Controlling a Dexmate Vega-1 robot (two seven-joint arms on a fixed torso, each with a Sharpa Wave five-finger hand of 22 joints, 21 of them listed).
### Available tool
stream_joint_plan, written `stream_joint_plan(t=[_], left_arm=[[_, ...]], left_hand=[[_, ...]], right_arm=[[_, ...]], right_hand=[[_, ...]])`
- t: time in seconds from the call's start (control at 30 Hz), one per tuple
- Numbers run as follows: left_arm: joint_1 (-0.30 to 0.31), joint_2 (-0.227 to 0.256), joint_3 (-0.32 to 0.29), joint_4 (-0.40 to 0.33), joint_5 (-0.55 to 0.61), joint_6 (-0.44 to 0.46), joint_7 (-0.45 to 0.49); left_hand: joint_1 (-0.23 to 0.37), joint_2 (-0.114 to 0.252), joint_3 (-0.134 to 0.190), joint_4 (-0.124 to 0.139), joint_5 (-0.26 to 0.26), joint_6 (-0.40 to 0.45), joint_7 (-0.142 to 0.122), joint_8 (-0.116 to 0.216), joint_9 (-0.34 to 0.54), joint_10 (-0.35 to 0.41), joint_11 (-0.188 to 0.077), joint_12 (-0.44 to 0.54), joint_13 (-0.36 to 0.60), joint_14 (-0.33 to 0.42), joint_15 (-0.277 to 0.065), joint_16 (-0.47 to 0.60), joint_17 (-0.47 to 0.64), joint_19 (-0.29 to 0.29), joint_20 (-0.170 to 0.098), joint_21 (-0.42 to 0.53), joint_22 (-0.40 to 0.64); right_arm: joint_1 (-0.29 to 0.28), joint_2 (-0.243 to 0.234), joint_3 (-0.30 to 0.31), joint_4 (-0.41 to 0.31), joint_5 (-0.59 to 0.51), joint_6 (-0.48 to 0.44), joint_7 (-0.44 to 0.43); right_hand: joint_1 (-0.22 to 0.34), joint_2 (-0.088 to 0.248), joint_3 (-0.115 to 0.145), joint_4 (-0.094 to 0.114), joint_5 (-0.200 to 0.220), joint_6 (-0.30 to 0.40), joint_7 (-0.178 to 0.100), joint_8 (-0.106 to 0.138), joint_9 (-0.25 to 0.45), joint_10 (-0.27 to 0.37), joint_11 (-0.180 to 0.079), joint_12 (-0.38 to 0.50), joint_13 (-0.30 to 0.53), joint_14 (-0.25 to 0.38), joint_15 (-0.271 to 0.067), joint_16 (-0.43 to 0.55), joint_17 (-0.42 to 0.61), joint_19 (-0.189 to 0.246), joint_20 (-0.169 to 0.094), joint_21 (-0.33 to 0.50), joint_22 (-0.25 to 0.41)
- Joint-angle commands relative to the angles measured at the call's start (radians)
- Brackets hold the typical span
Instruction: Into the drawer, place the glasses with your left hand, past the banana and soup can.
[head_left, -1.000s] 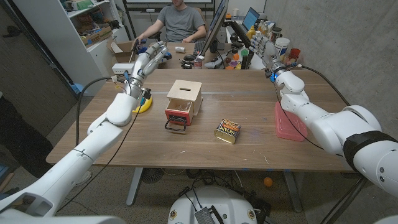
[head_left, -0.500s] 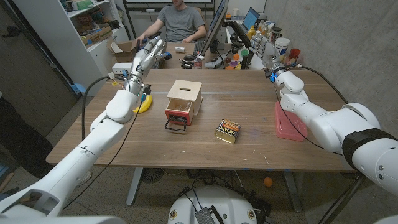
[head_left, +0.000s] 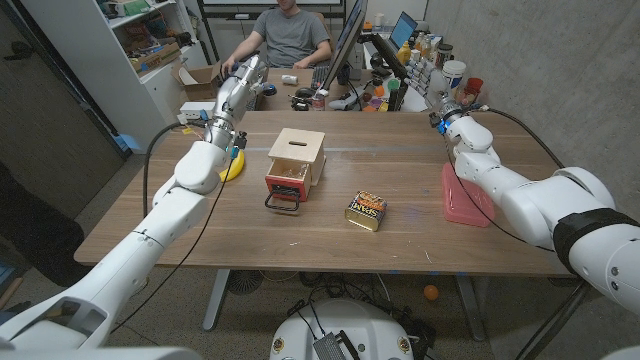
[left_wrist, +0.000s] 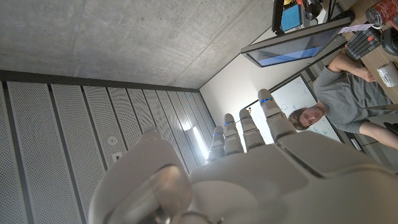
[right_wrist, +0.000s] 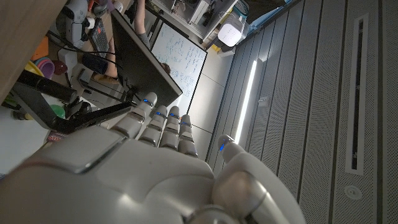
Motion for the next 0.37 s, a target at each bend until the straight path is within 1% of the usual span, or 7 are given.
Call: stream_joint_plan(t=[0.03, 0.07, 0.13, 0.23, 0.3, 0.37], left_arm=[[-0.025, 0.006, 0.008, 0.021, -0.037, 0.013, -0.037], [-0.030, 0.004, 0.012, 0.028, -0.043, 0.011, -0.046], [-0.042, -0.002, 0.021, 0.049, -0.042, 0.008, -0.055], [-0.061, -0.018, 0.037, 0.086, -0.046, 0.004, -0.066], [-0.071, -0.026, 0.045, 0.103, -0.047, 0.007, -0.069], [-0.079, -0.029, 0.051, 0.114, -0.033, 0.003, -0.062]], left_hand=[[-0.011, -0.002, -0.005, 0.005, 0.008, 0.005, 0.002, 0.006, 0.001, 0.001, -0.005, 0.007, 0.001, 0.001, -0.001, 0.008, 0.002, -0.007, -0.005, -0.004, 0.002], [-0.012, -0.002, -0.006, 0.006, 0.008, 0.006, 0.002, 0.006, 0.001, 0.003, -0.005, 0.008, 0.001, 0.000, -0.001, 0.008, 0.002, -0.007, -0.005, -0.003, 0.003], [-0.015, -0.003, -0.007, 0.007, 0.008, 0.005, 0.003, 0.006, 0.001, 0.002, -0.004, 0.008, 0.001, 0.001, -0.001, 0.009, 0.002, -0.009, -0.004, -0.004, 0.003], [-0.020, -0.005, -0.011, 0.009, 0.009, 0.005, 0.004, 0.006, 0.000, -0.001, -0.002, 0.007, 0.000, -0.001, 0.000, 0.008, 0.001, -0.014, -0.007, -0.005, 0.002], [-0.023, -0.006, -0.013, 0.010, 0.010, 0.001, 0.005, 0.004, 0.000, -0.005, 0.001, 0.006, 0.000, -0.003, 0.001, 0.008, 0.001, -0.020, -0.010, -0.007, 0.002], [-0.027, -0.007, -0.016, 0.011, 0.011, -0.002, 0.007, 0.004, 0.000, -0.008, 0.006, 0.006, 0.000, -0.005, 0.004, 0.008, 0.001, -0.023, -0.010, -0.007, 0.002]], right_arm=[[-0.174, -0.105, 0.000, -0.285, -0.025, -0.105, -0.140], [-0.183, -0.108, 0.001, -0.291, -0.023, -0.110, -0.141], [-0.189, -0.105, 0.004, -0.281, -0.020, -0.106, -0.143], [-0.170, -0.088, 0.008, -0.223, -0.011, -0.082, -0.125], [-0.135, -0.066, 0.009, -0.150, -0.005, -0.053, -0.095], [-0.086, -0.038, 0.009, -0.047, -0.001, -0.010, -0.054]], right_hand=[[-0.002, 0.054, 0.003, -0.004, -0.006, 0.007, 0.004, -0.004, 0.003, 0.005, 0.001, -0.001, 0.004, 0.001, 0.008, 0.000, 0.001, -0.002, -0.023, -0.004, 0.002], [-0.002, 0.054, 0.003, -0.005, -0.006, 0.006, 0.004, -0.004, 0.003, 0.005, 0.001, -0.001, 0.004, 0.001, 0.008, 0.000, 0.001, -0.003, -0.023, -0.004, 0.002], [-0.001, 0.055, 0.004, -0.005, -0.006, 0.006, 0.004, -0.004, 0.003, 0.005, 0.001, -0.001, 0.004, 0.001, 0.007, -0.001, 0.001, -0.003, -0.024, -0.004, 0.002], [0.000, 0.055, 0.004, -0.006, -0.006, 0.007, 0.004, -0.004, 0.003, 0.005, 0.001, -0.001, 0.004, 0.002, 0.006, 0.000, 0.000, -0.003, -0.024, -0.004, 0.002], [0.000, 0.055, 0.004, -0.006, -0.006, 0.007, 0.004, -0.004, 0.003, 0.005, 0.000, -0.001, 0.004, 0.001, 0.007, -0.001, 0.000, -0.003, -0.023, -0.004, 0.002], [0.001, 0.055, 0.005, -0.007, -0.005, 0.006, 0.004, -0.004, 0.003, 0.005, 0.000, -0.001, 0.004, 0.001, 0.006, -0.001, 0.000, -0.004, -0.024, -0.004, 0.002]])
